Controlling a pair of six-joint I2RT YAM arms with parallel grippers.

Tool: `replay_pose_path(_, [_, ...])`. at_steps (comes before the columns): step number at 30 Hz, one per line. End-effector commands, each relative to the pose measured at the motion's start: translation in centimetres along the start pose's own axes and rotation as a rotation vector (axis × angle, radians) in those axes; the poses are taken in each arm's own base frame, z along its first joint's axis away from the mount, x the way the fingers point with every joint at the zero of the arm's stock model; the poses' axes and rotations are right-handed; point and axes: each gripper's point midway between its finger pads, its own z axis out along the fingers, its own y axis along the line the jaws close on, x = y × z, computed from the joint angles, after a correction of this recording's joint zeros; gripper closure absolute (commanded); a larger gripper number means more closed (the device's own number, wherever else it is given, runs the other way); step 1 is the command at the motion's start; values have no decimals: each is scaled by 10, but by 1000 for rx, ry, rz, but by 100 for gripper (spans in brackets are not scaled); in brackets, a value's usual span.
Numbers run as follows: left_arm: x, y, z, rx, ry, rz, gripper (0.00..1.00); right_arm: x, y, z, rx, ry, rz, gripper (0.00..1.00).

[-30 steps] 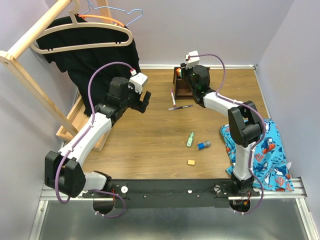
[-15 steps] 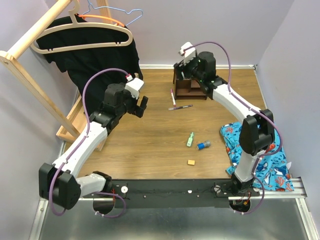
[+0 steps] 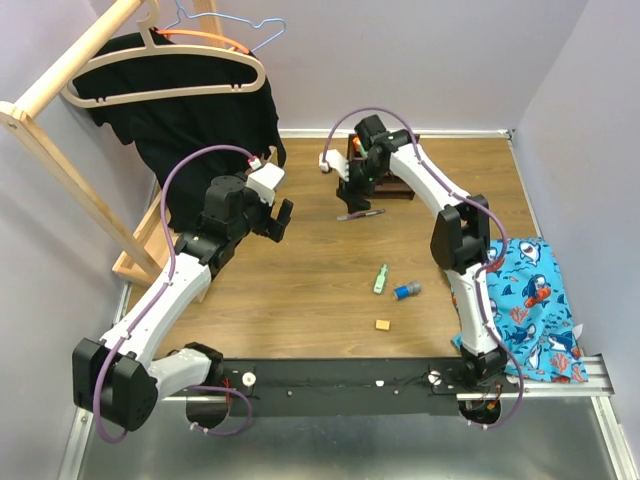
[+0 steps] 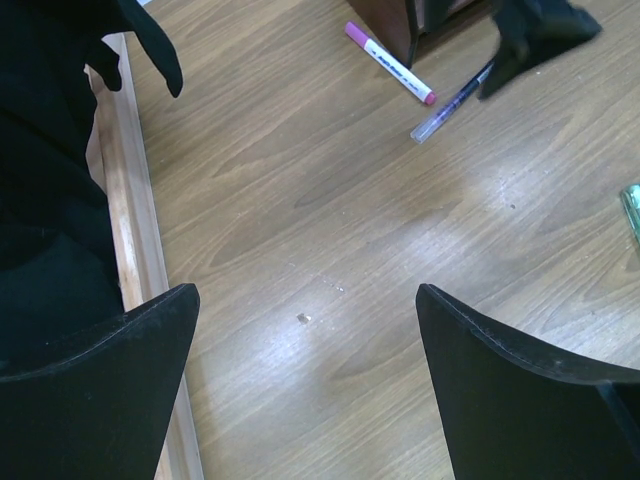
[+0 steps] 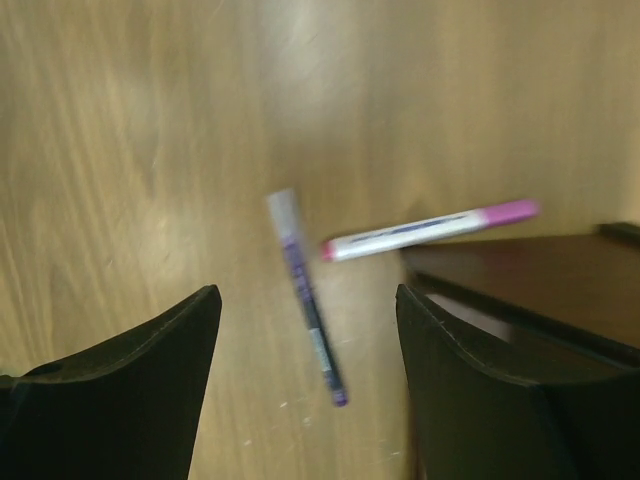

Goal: Sort the stationery into containers
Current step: Pick up the pen from the center of the board.

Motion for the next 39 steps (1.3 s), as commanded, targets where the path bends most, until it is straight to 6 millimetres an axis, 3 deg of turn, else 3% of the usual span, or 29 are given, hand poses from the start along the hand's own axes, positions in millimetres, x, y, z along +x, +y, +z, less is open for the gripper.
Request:
replay_pose_path(1, [-1,3,-3,-20,-15,1,1,27,42,8,-107,176,-164,22])
replay_pose_path(17, [4,4,3,-20,2,-9,1,56,40,48,-121,249,-119,27])
replay_pose_path(20, [5,5,4,-21,5,-11,1,59,37,55,-124,255,-115,33])
replay_pose_path(30, [9,8,8,-26,19,-20,1,59,23,70,-108,244,-116,39])
replay_pose_path(39, [12,12,10,-37,26,-31,1,85,38,85,-201,315,-98,52])
